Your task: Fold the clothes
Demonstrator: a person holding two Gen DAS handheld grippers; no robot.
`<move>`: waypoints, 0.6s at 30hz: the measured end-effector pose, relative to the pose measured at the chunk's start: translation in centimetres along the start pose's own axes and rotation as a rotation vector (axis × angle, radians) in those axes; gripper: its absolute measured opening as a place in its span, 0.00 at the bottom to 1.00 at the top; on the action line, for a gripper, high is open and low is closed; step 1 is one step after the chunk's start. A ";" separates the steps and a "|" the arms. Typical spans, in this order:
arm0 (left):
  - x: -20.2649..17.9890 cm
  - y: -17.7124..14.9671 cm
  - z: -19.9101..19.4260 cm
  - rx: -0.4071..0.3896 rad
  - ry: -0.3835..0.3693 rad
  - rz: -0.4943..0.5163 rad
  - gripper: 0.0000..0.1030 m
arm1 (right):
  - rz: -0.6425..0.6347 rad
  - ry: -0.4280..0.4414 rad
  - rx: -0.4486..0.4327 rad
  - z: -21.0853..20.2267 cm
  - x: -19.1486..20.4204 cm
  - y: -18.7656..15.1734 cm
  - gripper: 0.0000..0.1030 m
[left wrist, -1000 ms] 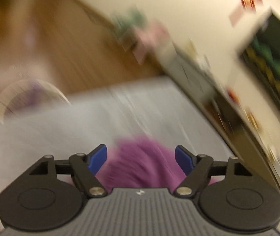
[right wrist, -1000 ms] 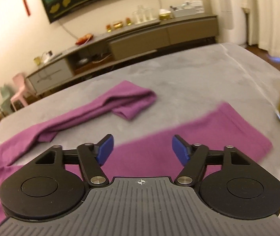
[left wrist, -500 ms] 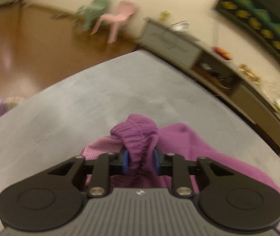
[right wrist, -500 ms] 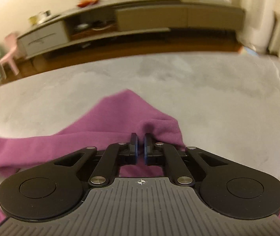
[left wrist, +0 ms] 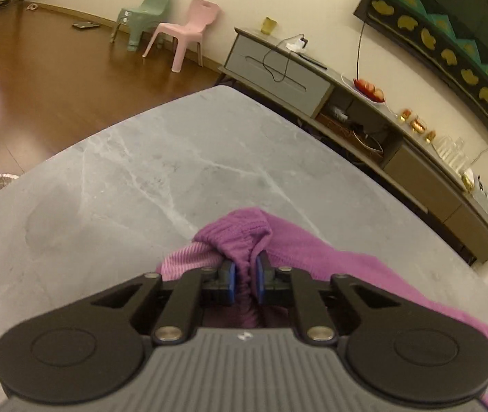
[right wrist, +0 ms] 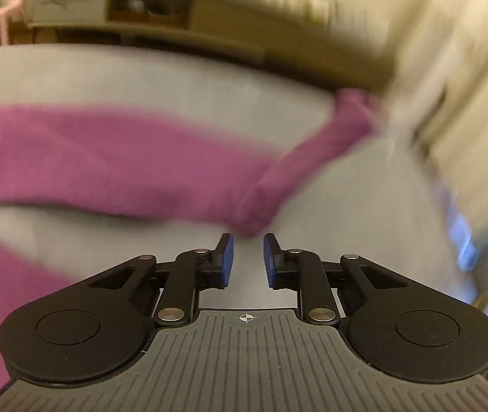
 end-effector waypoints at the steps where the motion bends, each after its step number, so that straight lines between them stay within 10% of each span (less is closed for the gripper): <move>1: 0.1 0.2 -0.1 -0.001 -0.009 -0.013 0.15 | 0.057 0.033 -0.006 -0.4 0.1 -0.3 0.22; 5: 0.0 0.6 0.7 -0.004 -0.025 -0.067 0.27 | 0.211 0.128 -0.056 -2.3 1.3 0.1 0.32; 7: -0.4 0.9 1.4 0.000 -0.041 -0.093 0.62 | 0.189 0.171 -0.104 -3.8 4.2 2.3 0.44; 9: -1.5 0.6 1.5 -0.002 -0.068 -0.091 0.66 | 0.127 0.250 -0.134 -5.0 9.0 4.6 0.48; 11: -2.9 0.2 1.9 0.001 -0.075 -0.023 0.56 | 0.045 0.340 -0.147 -6.2 14.8 6.4 0.51; 12: -3.6 0.1 2.0 -0.001 -0.074 0.022 0.18 | 0.001 0.392 -0.153 -6.8 18.2 7.3 0.54; 13: -4.7 0.0 1.5 -0.019 -0.081 0.097 0.10 | -0.042 0.448 -0.157 -7.3 21.7 8.1 0.57; 18: -10.0 -0.9 -7.2 -0.319 -0.363 0.499 0.08 | -0.216 0.670 -0.217 -11.7 35.2 10.8 0.59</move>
Point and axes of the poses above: each gripper's, at about its wrist camera, not at the fingertips, and z roughly the way its jaws point, x to its left, y to its top, the point moved 9 cm from there along z, roughly the way its jaws point, and after that the axes turned 3 degrees about -y, right-handed, at the moved point
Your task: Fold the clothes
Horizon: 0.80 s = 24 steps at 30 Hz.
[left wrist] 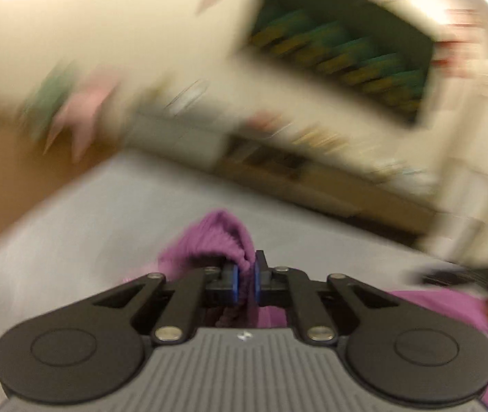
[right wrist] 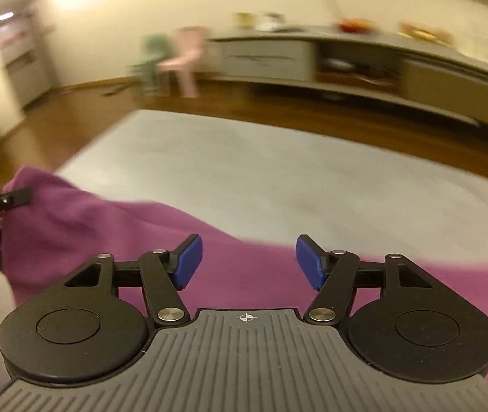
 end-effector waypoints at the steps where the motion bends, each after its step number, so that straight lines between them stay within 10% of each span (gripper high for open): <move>1: -1.0 -0.1 -1.1 -0.023 -0.057 0.070 0.08 | -0.043 0.047 -0.009 0.3 2.2 1.0 0.62; 9: -4.2 -4.9 -1.8 0.064 -0.085 0.402 0.08 | -0.083 0.516 0.077 0.8 14.6 3.1 0.76; 21: -10.0 -13.8 -0.7 0.254 -0.220 0.668 0.22 | -0.360 0.389 0.272 4.5 20.8 0.3 0.76; 23: -10.7 -14.5 -1.1 0.273 -0.251 0.685 0.22 | -0.446 0.313 0.328 5.5 21.7 -1.0 0.57; 24: -10.7 -14.9 -1.2 0.280 -0.254 0.696 0.23 | -0.481 0.266 0.355 6.1 21.7 -1.6 0.14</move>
Point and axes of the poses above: each gripper's, at about its wrist camera, not at the fingertips, and z roughly the way its jaws point, x to its left, y to its top, the point moved 9 cm from there along z, roughly the way its jaws point, and after that the axes turned 3 degrees about -y, right-handed, at the moved point
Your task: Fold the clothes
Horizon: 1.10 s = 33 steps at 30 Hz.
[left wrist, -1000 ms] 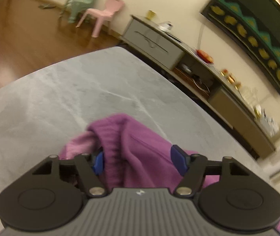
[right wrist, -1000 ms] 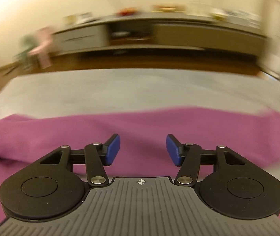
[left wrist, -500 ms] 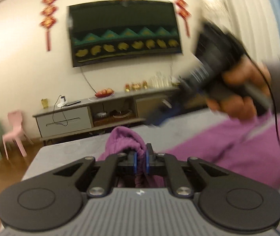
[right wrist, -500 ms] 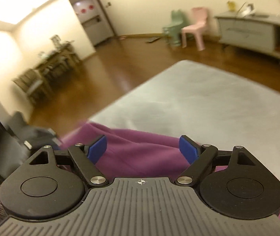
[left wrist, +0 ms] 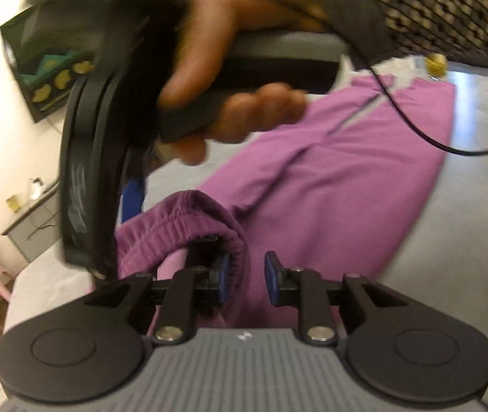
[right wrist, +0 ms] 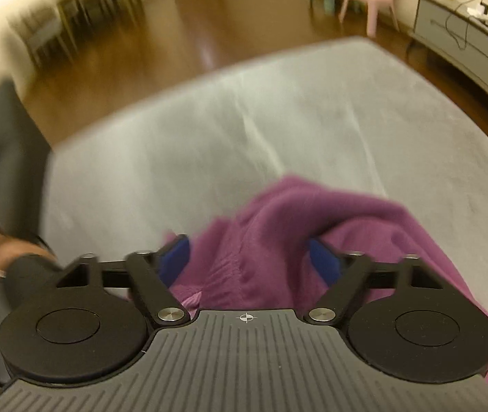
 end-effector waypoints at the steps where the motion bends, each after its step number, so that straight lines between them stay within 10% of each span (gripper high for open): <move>1: 0.0 -0.2 -0.1 0.003 0.008 0.002 0.22 | -0.019 -0.050 0.029 0.5 -0.1 -0.2 0.02; 5: 2.0 -0.5 -0.9 -0.017 0.061 -0.056 0.24 | -0.008 -0.160 -0.090 -3.0 -1.2 1.2 0.01; 12: 10.2 0.2 -2.5 -0.153 0.115 -0.442 0.45 | 0.411 -0.046 -0.700 -15.6 -6.4 4.9 0.04; 15: 14.5 -2.1 -2.6 -0.160 0.173 -0.654 0.48 | 0.429 -0.135 -0.572 -10.3 -9.7 4.0 0.45; 21: 17.1 -6.3 -0.8 -0.035 0.209 -0.821 0.55 | 0.754 -0.242 -0.573 -12.4 -17.1 -5.4 0.53; 30: 22.8 -2.8 -2.0 -0.092 0.180 -1.054 0.83 | 0.873 -0.649 -0.267 -20.7 -26.0 -34.1 0.63; 33: 25.7 -3.4 2.2 0.032 0.117 -1.121 0.83 | 1.035 -0.786 -0.223 -24.9 -31.3 -42.5 0.65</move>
Point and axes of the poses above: each gripper's, at about its wrist camera, not at the fingertips, and z roughly the way its jaws point, x to its left, y to its top, the point moved 9 cm from there along z, roughly the way its jaws point, and after that the axes turned 3 degrees about -y, right-handed, at the moved point
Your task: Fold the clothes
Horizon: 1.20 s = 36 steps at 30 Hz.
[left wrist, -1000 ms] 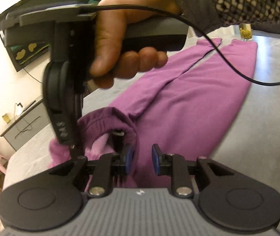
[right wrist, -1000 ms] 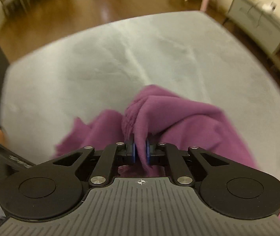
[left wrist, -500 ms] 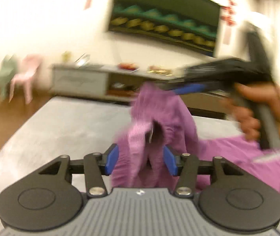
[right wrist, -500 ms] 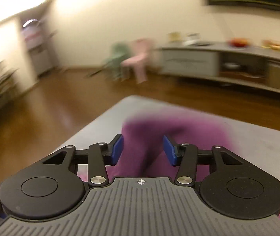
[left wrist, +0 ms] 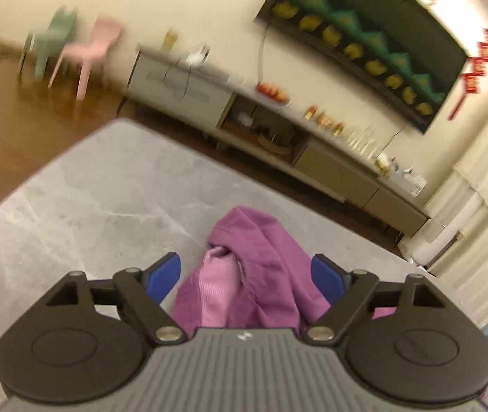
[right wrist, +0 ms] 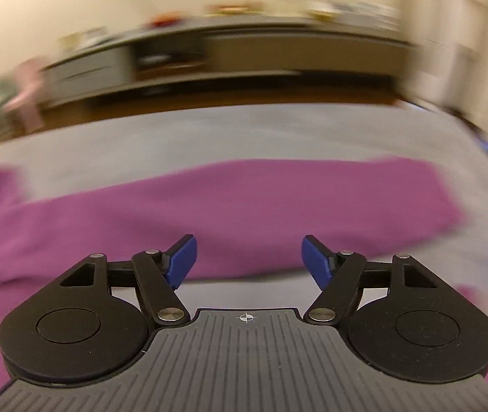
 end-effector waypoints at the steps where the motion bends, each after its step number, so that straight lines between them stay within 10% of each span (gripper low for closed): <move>1: 0.4 0.7 1.5 0.047 0.005 -0.018 0.83 | 0.048 -0.030 0.006 0.7 -2.7 0.5 0.67; 8: -1.0 2.0 10.5 0.279 0.125 0.099 0.81 | 0.120 -0.086 0.063 7.8 -8.5 2.9 0.70; 9: -1.2 1.8 11.9 0.313 0.166 0.139 0.67 | 0.101 -0.081 0.074 8.8 -8.1 2.8 0.69; 10: -1.3 1.4 13.0 0.346 0.202 0.180 0.38 | 0.073 -0.072 0.084 9.8 -7.2 2.7 0.56; 11: -1.4 1.1 13.4 0.351 0.227 0.212 0.27 | 0.045 -0.062 0.093 10.7 -6.3 2.6 0.51; 13: -1.6 0.8 14.2 0.349 0.272 0.274 0.16 | -0.025 -0.054 0.074 11.2 -4.8 2.5 0.00; 19: -1.6 6.1 2.4 -0.222 0.075 0.077 0.14 | -0.091 -0.224 -0.193 5.8 -6.6 5.5 0.00; 25: 1.3 -0.8 6.2 0.139 0.217 0.182 0.20 | 0.013 -0.226 0.023 7.7 -8.6 1.2 0.04; 28: 0.6 -0.4 6.0 0.142 0.238 0.234 0.32 | 0.045 -0.218 0.028 6.6 -8.6 0.9 0.39; 30: 0.2 0.2 5.8 0.134 0.244 0.260 0.54 | 0.066 -0.205 -0.007 5.4 -8.4 1.9 0.49; 36: 0.0 2.6 8.6 0.182 0.255 0.267 0.68 | 0.060 -0.163 -0.008 6.5 -7.7 2.4 0.63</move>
Point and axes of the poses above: each gripper's, at about its wrist camera, not at the fingertips, and z roughly the way its jaws point, x to its left, y to its top, the point moved 9 cm from there along z, roughly the way its jaws point, and after that the axes turned 3 degrees about -y, right-handed, at the moved point
